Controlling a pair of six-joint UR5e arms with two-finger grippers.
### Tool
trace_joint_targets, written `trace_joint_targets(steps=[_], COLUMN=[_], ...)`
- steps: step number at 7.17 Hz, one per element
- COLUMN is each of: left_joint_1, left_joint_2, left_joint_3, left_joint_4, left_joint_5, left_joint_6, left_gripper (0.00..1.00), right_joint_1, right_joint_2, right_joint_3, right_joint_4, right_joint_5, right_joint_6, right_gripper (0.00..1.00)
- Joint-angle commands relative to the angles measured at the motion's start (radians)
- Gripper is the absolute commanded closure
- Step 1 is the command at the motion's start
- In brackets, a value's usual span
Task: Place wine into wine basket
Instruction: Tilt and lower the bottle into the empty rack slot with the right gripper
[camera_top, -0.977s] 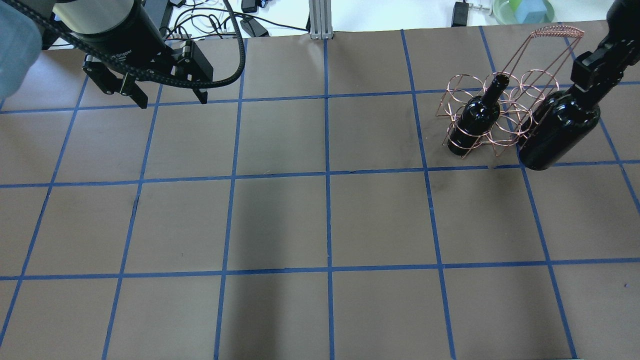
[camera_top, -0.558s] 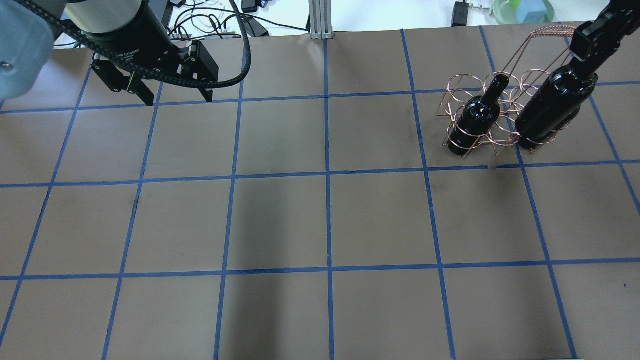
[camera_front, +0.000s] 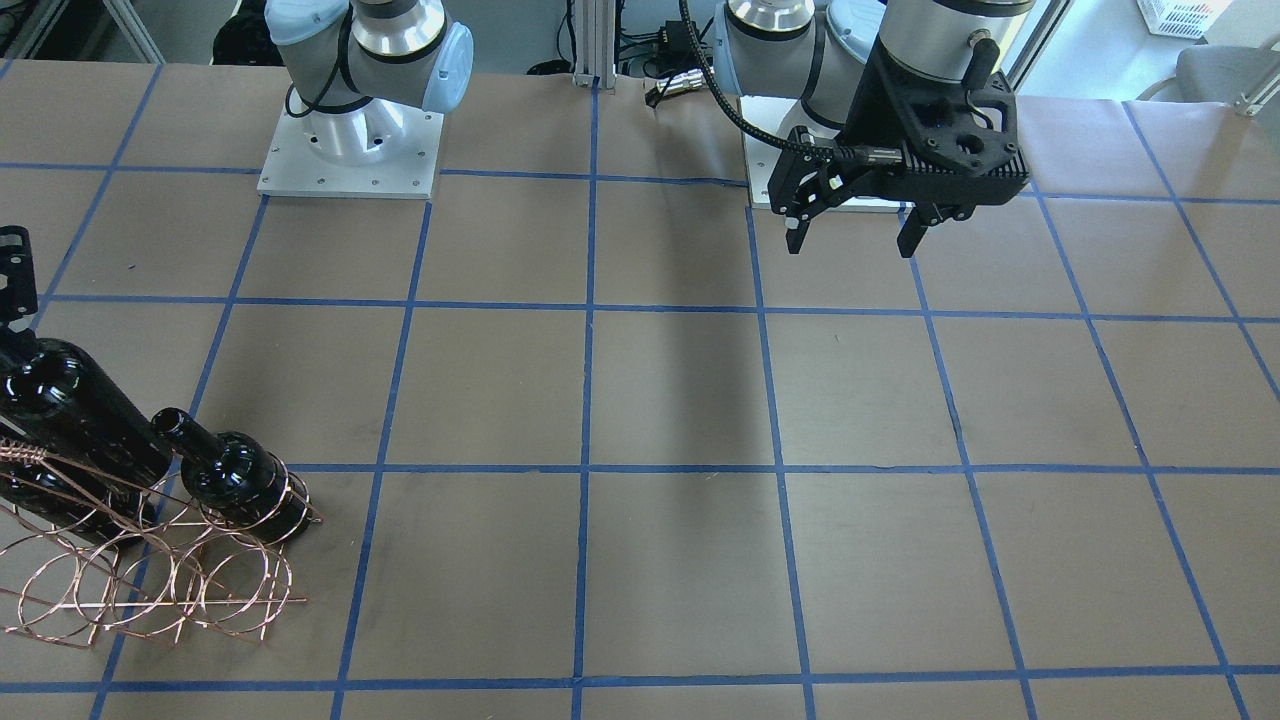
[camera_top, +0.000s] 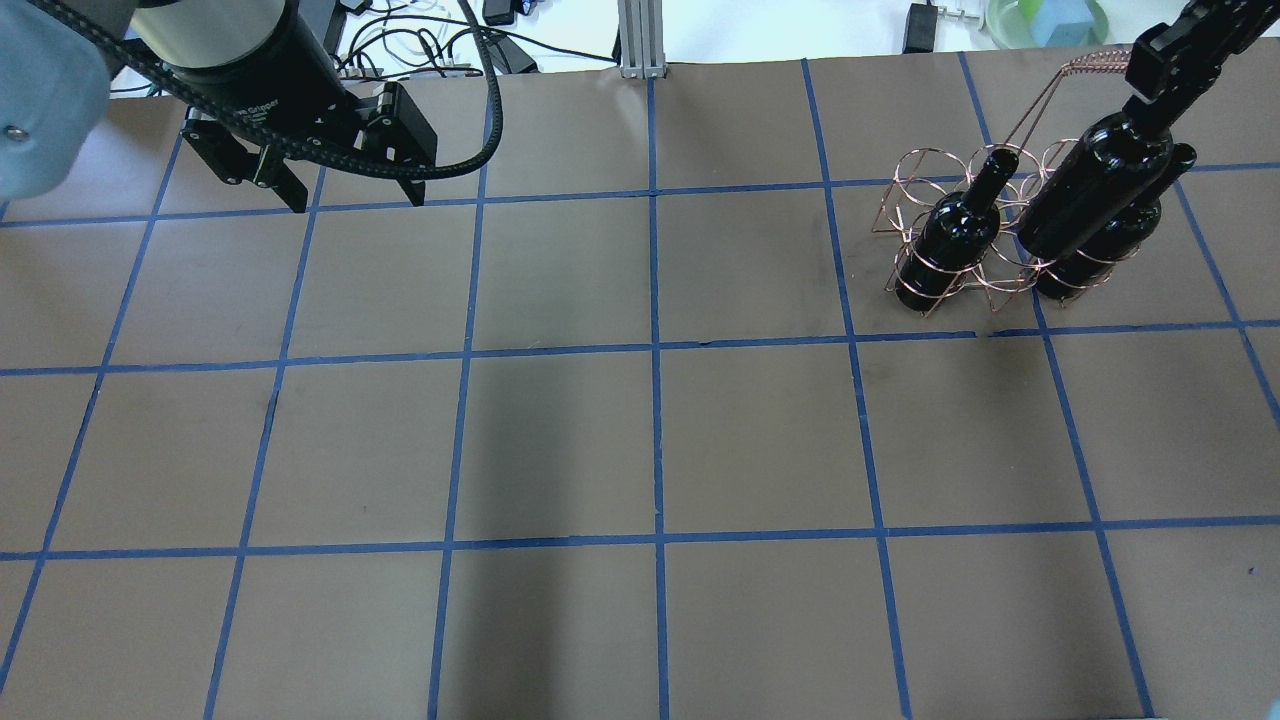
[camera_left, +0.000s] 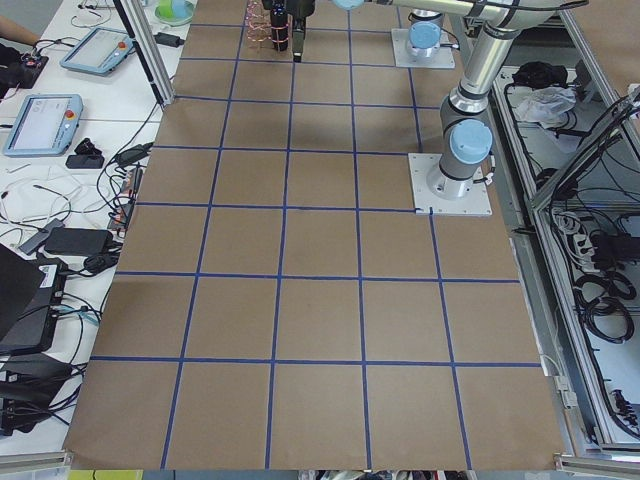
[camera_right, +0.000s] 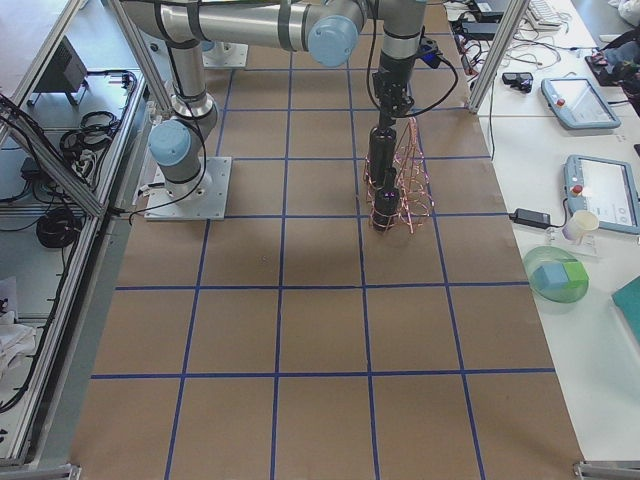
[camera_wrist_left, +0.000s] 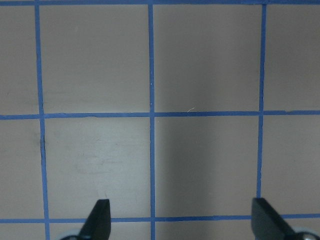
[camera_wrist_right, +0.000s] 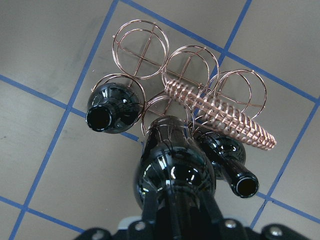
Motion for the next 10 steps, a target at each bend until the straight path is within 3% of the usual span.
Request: trace_joint_targets(steps=[1,10], left_joint_1=[0.000,-0.008], left_joint_2=[0.000,0.006], left_joint_3=[-0.003,-0.020], left_joint_4=[0.001,0.001], left_joint_5=[0.001,0.001], left_joint_6=[0.000,0.000], left_gripper=[0.00,0.00], right_joint_1=[0.002,0.005], right_joint_2=[0.031,0.091], right_joint_3=[-0.014,-0.017], right_joint_4=[-0.017,-0.051], right_joint_5=[0.014,0.020], right_joint_6=[0.006,0.006], right_gripper=[1.00,1.00])
